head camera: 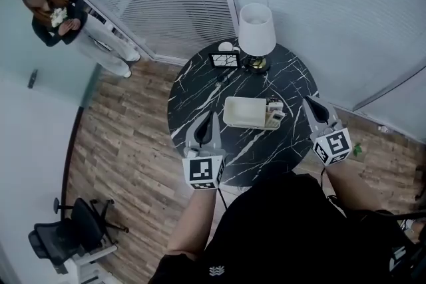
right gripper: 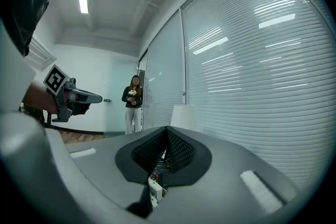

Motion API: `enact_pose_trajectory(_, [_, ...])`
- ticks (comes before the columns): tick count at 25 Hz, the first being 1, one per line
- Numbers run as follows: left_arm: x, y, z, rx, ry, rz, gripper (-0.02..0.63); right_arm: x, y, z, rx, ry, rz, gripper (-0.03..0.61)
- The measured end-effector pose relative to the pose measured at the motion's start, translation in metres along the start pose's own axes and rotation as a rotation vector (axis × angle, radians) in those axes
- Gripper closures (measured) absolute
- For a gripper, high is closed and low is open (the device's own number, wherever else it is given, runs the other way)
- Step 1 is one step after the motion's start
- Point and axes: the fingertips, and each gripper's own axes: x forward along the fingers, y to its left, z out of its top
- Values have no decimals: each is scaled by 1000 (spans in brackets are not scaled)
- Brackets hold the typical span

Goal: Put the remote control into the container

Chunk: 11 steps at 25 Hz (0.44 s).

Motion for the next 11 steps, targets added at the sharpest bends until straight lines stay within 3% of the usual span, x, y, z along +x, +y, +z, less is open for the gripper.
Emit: enact_pose_trajectory(11, [3,-8,5,-10,-7,13,612,-1,-9,-2,8,3,-2,577])
